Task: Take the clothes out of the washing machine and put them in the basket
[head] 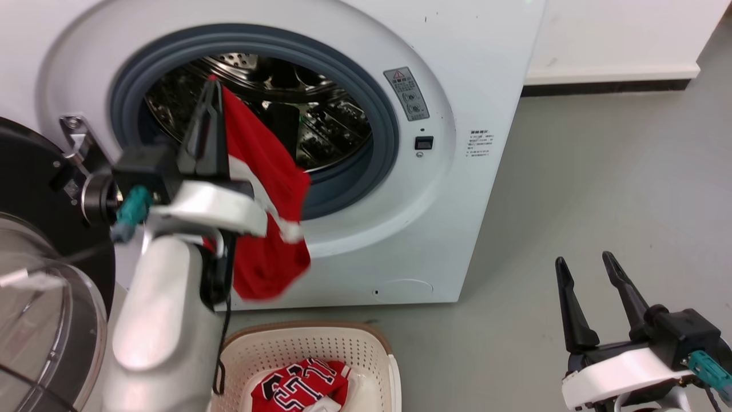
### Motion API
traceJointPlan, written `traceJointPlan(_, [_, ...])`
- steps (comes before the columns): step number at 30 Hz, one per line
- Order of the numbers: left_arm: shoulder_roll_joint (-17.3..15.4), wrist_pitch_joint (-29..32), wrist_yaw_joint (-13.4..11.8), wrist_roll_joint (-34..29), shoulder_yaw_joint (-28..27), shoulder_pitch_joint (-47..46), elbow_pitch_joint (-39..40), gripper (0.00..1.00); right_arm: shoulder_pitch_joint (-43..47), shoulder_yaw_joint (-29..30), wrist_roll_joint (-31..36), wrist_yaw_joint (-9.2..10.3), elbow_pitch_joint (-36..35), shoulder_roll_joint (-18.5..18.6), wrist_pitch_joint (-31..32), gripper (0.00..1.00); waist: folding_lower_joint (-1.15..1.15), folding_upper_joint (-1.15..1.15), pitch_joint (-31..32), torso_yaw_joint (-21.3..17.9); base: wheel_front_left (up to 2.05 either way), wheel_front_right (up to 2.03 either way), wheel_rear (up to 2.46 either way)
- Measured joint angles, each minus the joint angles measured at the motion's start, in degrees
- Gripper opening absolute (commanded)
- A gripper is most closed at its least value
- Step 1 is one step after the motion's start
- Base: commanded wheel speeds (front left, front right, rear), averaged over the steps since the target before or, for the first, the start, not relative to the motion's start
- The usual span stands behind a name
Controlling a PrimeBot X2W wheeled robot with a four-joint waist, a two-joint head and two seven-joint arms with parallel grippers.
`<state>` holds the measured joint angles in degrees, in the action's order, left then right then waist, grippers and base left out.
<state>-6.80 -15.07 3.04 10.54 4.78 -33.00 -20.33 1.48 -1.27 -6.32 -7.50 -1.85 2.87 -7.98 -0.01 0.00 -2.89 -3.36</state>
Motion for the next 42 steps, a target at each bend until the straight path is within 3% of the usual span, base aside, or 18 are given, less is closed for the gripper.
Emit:
traceJointPlan(10, [1.4, 3.5, -2.0, 0.1, 2.8, 15.4, 15.1, 0.00, 1.5, -0.1, -0.1, -0.01, -1.9, 0.0, 0.8, 1.00, 0.00, 0.00, 0.7, 1.2, 0.00, 0.00, 0.00])
traceJointPlan(16, [2.4, 5.4, -3.5, 1.4, 5.3, 25.1, 15.3, 0.00, 1.5, -0.5, -0.1, -0.01, -2.7, 0.0, 1.0, 1.00, 0.01, 0.00, -1.3, 1.7, 0.00, 0.00, 0.00])
traceJointPlan(20, [3.3, 4.9, -4.9, 3.4, 7.6, 30.0, 9.0, 0.00, 0.8, -0.9, 0.1, -0.01, -3.1, 0.0, 1.2, 1.00, 0.01, 0.00, -3.9, 2.0, 0.00, 0.00, 0.00])
traceJointPlan(25, [3.7, 2.6, -5.9, 5.7, 8.4, 29.5, -1.4, 0.00, -1.6, -1.5, 0.2, -0.01, -3.6, 0.0, 0.9, 1.00, 0.01, 0.00, -8.0, 2.0, 0.00, 0.00, 0.00])
traceJointPlan(38, [3.9, 0.1, -5.9, 10.4, 11.3, 10.6, -25.2, 0.00, -9.4, -3.2, 0.9, -0.01, -4.0, 0.0, -0.3, 1.00, 0.03, 0.00, -23.3, 0.7, 0.00, 0.00, 0.00])
traceJointPlan(42, [4.0, 0.0, -7.6, 10.8, 11.4, 5.6, -31.2, 0.00, -12.0, -3.8, 0.9, -0.01, -3.8, 0.0, -1.1, 1.00, 0.03, 0.00, -28.6, -0.1, 0.00, 0.00, 0.00])
